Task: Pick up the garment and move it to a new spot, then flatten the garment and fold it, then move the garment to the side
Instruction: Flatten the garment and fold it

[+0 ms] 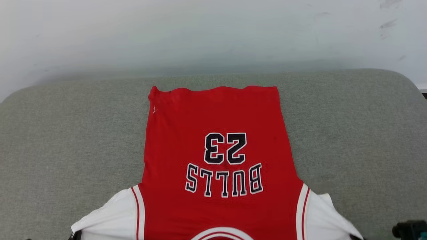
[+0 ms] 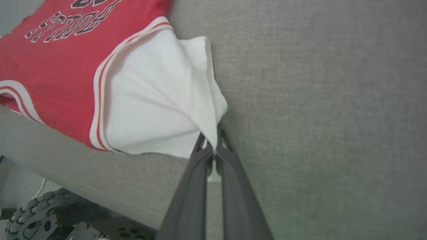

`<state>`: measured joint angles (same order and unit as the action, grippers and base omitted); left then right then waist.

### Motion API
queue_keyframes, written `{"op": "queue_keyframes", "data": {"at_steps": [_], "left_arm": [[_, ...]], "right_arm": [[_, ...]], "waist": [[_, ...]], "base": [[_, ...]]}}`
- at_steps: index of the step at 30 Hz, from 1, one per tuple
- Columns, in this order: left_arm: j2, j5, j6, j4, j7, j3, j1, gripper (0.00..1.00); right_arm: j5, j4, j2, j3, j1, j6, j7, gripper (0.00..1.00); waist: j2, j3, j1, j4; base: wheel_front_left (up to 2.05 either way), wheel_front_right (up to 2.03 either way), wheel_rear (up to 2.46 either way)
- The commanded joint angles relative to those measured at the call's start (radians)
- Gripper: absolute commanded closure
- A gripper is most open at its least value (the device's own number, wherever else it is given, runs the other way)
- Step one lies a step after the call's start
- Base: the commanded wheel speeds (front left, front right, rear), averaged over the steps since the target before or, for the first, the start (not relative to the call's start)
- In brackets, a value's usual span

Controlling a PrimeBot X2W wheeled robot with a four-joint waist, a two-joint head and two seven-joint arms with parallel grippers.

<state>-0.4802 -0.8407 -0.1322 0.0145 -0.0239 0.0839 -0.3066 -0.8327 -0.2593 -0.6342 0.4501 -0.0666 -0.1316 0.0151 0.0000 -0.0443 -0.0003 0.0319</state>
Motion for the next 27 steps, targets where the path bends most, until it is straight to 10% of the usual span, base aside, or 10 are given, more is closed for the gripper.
{"op": "queue_keyframes", "data": {"at_steps": [1,6,7,9,27], "left_arm": [[0.001,-0.003,-0.007,-0.003,-0.007,-0.004,-0.013,1.00],[0.014,0.001,-0.008,-0.015,-0.014,0.012,-0.023,1.00],[0.017,0.004,-0.006,-0.016,-0.014,0.018,-0.018,1.00],[0.023,0.010,-0.003,-0.018,-0.016,0.027,-0.006,1.00],[0.078,0.110,0.025,0.036,-0.049,0.147,0.218,1.00]], "right_arm": [[0.010,0.012,-0.007,-0.008,-0.026,0.002,-0.014,1.00],[0.022,0.042,0.007,-0.050,-0.088,0.002,-0.063,1.00],[0.029,0.048,0.011,-0.068,-0.089,0.002,-0.065,0.83],[0.040,0.067,0.024,-0.092,-0.090,0.002,-0.081,0.00],[0.151,0.330,-0.052,-0.369,0.369,0.002,-0.386,0.00]], "waist": [[0.0000,0.002,0.0003,-0.003],[0.0000,0.013,0.0003,-0.010],[0.0000,0.015,0.0003,-0.011],[0.0000,0.019,0.0003,-0.012],[0.0000,-0.178,0.0003,-0.129]], "base": [[0.00,0.00,0.00],[0.00,0.00,0.00],[0.00,0.00,0.00],[0.00,0.00,0.00],[0.00,0.00,0.00]]}}
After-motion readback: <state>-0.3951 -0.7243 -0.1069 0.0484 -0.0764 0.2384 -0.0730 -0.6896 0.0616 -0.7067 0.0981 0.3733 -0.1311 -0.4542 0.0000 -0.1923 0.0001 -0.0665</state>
